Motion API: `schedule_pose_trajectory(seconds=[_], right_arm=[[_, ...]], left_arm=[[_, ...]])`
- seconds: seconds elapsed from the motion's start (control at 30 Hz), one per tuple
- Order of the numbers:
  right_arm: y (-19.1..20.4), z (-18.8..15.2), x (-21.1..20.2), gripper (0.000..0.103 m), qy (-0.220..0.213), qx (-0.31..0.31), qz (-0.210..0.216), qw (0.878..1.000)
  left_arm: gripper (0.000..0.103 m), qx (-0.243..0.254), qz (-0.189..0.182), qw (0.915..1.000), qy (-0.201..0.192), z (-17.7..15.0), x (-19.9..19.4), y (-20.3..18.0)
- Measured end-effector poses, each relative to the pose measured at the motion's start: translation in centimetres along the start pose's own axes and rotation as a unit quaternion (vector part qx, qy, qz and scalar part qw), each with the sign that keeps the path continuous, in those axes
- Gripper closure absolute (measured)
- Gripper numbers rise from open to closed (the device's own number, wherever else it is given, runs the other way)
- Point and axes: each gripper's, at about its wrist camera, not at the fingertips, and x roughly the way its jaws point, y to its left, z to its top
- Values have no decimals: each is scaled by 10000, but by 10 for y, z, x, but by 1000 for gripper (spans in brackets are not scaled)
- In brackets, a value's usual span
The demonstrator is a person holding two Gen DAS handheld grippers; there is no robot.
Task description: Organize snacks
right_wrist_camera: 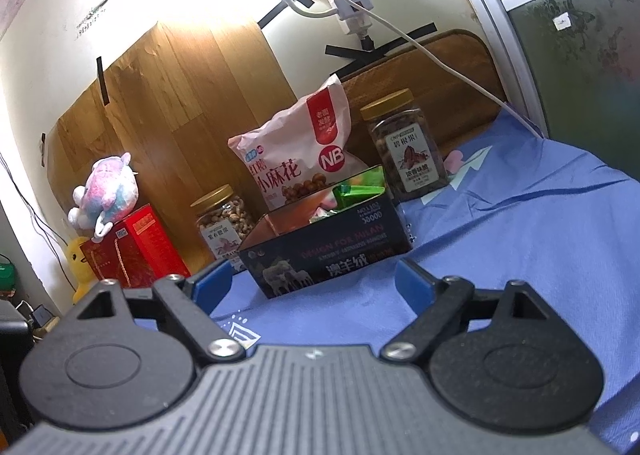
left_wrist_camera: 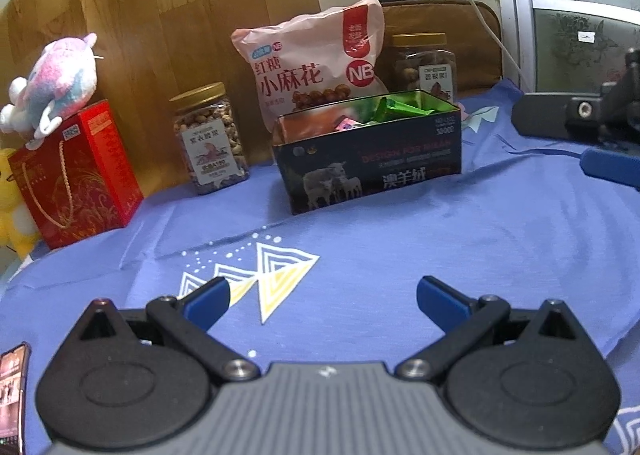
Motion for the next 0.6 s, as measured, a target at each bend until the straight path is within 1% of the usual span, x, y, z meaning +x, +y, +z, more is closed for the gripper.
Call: schedule_pose_trajectory(seconds=[0.2,0.6], right_arm=[[1,0,0,12,-19,-21,2,10000],[-3,0,-2,12,-10,46,-9,10000]], left_arm=[[0,89,176,9998,34,-2,2,0],[0,217,275,9993,111,-5,4,-1]])
